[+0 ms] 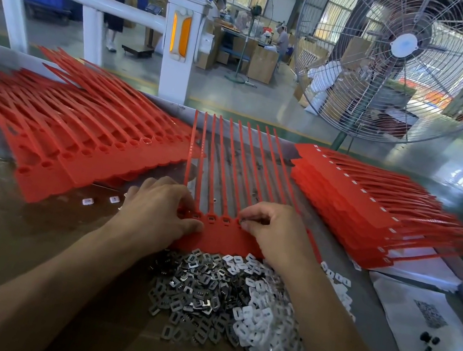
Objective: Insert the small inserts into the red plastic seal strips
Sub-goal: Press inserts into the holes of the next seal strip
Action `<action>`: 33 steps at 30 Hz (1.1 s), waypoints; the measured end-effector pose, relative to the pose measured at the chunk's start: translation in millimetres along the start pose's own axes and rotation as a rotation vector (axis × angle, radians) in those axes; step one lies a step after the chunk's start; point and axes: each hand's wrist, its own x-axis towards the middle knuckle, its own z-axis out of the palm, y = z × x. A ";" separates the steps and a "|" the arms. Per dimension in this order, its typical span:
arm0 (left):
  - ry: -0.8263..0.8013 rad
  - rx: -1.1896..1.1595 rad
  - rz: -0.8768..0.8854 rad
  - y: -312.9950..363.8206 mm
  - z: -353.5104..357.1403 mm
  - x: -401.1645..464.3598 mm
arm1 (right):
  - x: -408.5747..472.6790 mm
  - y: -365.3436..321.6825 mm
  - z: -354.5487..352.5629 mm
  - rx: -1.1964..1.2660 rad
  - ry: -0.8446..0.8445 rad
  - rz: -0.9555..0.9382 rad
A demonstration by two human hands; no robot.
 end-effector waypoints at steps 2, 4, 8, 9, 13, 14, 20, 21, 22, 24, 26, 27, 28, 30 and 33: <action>-0.001 0.000 0.000 -0.1 0.4 0.0 | 0.6 0.3 0.0 -0.006 -0.008 0.003; -0.002 -0.003 0.000 0.2 0.4 -0.4 | 1.0 0.5 0.1 -0.009 -0.015 0.007; -0.003 -0.001 0.000 0.8 -0.2 -0.8 | -0.3 0.7 -1.4 0.002 -0.037 0.017; -0.004 -0.002 0.000 1.0 -0.5 -0.9 | -1.2 1.2 -2.0 0.013 -0.034 0.020; -0.008 -0.002 0.001 1.2 -1.0 -1.3 | -4.7 3.8 -3.6 0.038 0.014 0.033; -0.007 -0.004 0.001 1.4 -1.0 -1.5 | -5.0 3.7 -3.7 0.027 0.021 0.032; -0.016 -0.008 -0.002 3.0 -2.3 -1.9 | -6.0 1.3 -4.3 -0.007 0.030 0.033; -0.015 -0.008 -0.003 3.2 -2.4 -2.0 | -6.4 0.8 -4.8 -0.021 0.031 0.029; -0.015 -0.008 -0.003 3.2 -2.4 -2.2 | -6.5 0.3 -4.7 -0.045 0.028 0.022; -0.014 -0.007 -0.003 3.1 -2.6 -2.3 | -7.0 -1.0 -4.2 -0.107 0.017 0.003; -0.012 -0.004 -0.002 2.8 -2.2 -2.4 | -7.3 -1.5 -3.2 -0.138 0.025 -0.017; -0.013 -0.003 -0.003 2.7 -2.2 -2.4 | -7.5 -1.6 -2.9 -0.141 0.032 -0.025; -0.015 -0.003 -0.005 2.6 -2.1 -2.5 | -8.2 -1.8 -2.6 -0.139 0.037 -0.034; -0.017 -0.007 -0.006 2.3 -1.9 -2.5 | -8.7 -3.1 -3.0 -0.142 0.036 -0.047; -0.018 -0.008 -0.003 2.1 -1.9 -2.4 | -9.4 -5.4 -3.5 -0.199 0.006 -0.066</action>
